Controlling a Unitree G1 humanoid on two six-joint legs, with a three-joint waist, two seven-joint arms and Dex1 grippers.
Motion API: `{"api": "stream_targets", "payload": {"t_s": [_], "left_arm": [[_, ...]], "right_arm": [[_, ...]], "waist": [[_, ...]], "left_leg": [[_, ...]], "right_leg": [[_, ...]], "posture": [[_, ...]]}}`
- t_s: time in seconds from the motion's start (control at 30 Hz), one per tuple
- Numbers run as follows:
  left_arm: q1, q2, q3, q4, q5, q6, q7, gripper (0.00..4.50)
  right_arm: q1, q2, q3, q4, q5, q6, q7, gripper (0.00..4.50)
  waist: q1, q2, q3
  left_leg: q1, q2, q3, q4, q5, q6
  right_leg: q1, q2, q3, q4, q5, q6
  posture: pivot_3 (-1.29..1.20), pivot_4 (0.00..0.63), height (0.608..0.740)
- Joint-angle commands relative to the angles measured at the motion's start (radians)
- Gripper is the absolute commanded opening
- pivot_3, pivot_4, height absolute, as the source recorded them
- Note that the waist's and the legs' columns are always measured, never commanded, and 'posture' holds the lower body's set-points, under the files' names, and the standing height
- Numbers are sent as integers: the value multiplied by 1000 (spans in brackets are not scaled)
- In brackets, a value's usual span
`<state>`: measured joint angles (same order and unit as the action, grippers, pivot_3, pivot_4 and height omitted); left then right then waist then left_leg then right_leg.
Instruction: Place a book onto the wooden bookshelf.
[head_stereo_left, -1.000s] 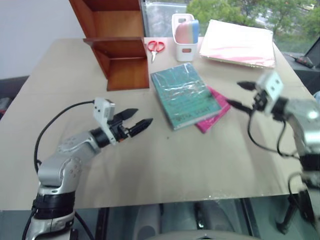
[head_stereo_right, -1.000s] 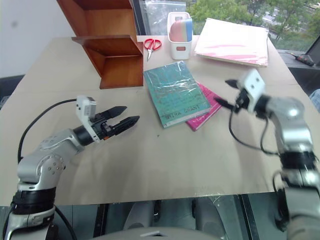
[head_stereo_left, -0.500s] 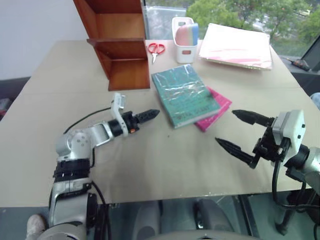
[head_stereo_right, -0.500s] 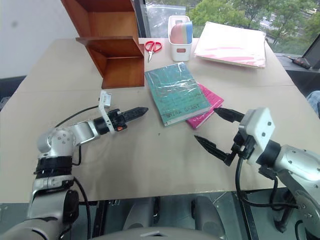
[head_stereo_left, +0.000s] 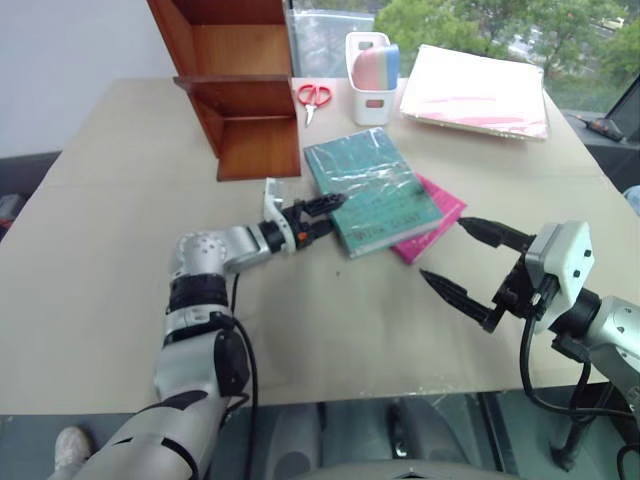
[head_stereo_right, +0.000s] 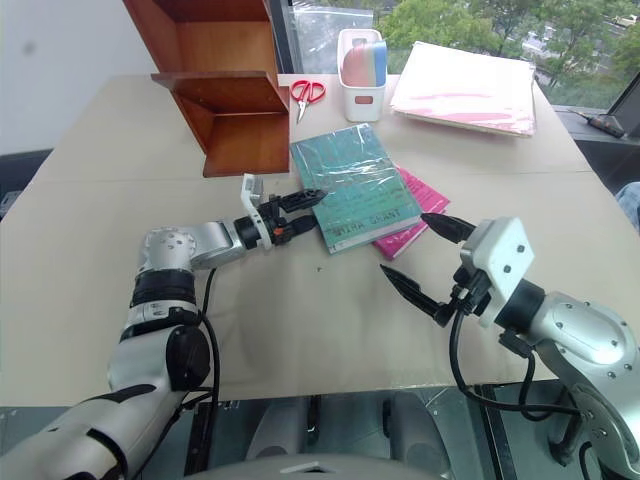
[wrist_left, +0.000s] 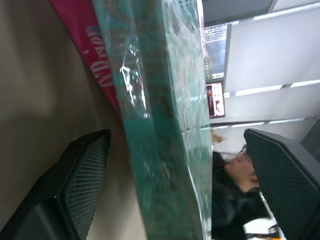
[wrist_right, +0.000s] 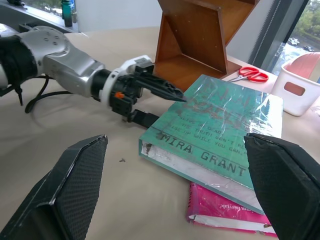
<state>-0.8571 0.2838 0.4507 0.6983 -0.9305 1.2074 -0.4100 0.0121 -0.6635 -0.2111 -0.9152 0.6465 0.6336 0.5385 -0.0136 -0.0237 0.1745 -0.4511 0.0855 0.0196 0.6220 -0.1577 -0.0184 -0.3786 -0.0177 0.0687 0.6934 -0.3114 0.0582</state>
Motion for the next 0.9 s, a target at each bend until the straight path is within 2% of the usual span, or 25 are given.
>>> {"api": "stream_targets", "payload": {"t_s": [0.03,0.13,0.17,0.3,0.37,0.5,0.53,0.73,0.83,0.9], "left_arm": [[-60,-8,39,72,7,-37,-3,4500],[-97,-2,47,150,27,-47,8,4500],[-103,2,48,169,35,-49,3,4240],[-114,9,58,212,41,-30,-17,2960],[-116,7,72,226,36,-15,-18,1735],[-95,15,126,199,-1,56,6,159],[-85,19,143,175,-18,90,12,8],[-29,17,241,-30,-139,274,74,8],[5,5,179,-331,-229,367,40,8],[-2,-13,128,-498,-251,344,37,8]], "right_arm": [[28,-7,-20,-7,-26,-60,16,4488],[57,-8,-27,2,-46,-92,32,4488],[66,-8,-29,6,-51,-103,36,4498],[88,-5,-36,17,-66,-133,48,4500],[81,-7,-30,20,-70,-135,45,4500],[59,-10,-18,29,-74,-133,41,4500],[52,-10,-14,33,-75,-133,42,4500],[14,-4,11,63,-81,-138,52,4500],[-16,5,27,91,-77,-146,62,4500],[-30,11,33,106,-71,-149,66,4500]], "waist": [[0,0,0],[3,0,0],[1,0,0],[-1,0,0],[-1,0,0],[-1,0,0],[-1,0,0],[-3,0,0],[-3,-2,1],[4,-3,1]], "left_leg": [[0,0,0,0,0,0],[0,0,0,0,0,0],[0,-1,0,0,0,0],[0,-1,0,-1,0,0],[0,-1,0,-1,0,0],[1,-1,0,-1,0,0],[1,-1,0,-1,0,0],[1,-1,0,-2,0,0],[0,-1,0,-2,0,-1],[0,-1,-1,-3,2,-3]], "right_leg": [[0,0,0,0,0,0],[0,0,-1,0,0,0],[0,0,-1,0,0,0],[0,0,0,0,0,0],[0,0,0,0,0,0],[0,-1,0,0,0,0],[0,-1,0,0,0,0],[0,-1,0,0,0,0],[0,-1,0,0,0,0],[0,-1,-1,0,0,0]], "posture": [[0,150,740],[0,150,740],[0,150,740],[0,150,740],[0,150,740],[0,150,740],[0,150,740],[0,150,740],[0,150,740],[0,150,740]]}}
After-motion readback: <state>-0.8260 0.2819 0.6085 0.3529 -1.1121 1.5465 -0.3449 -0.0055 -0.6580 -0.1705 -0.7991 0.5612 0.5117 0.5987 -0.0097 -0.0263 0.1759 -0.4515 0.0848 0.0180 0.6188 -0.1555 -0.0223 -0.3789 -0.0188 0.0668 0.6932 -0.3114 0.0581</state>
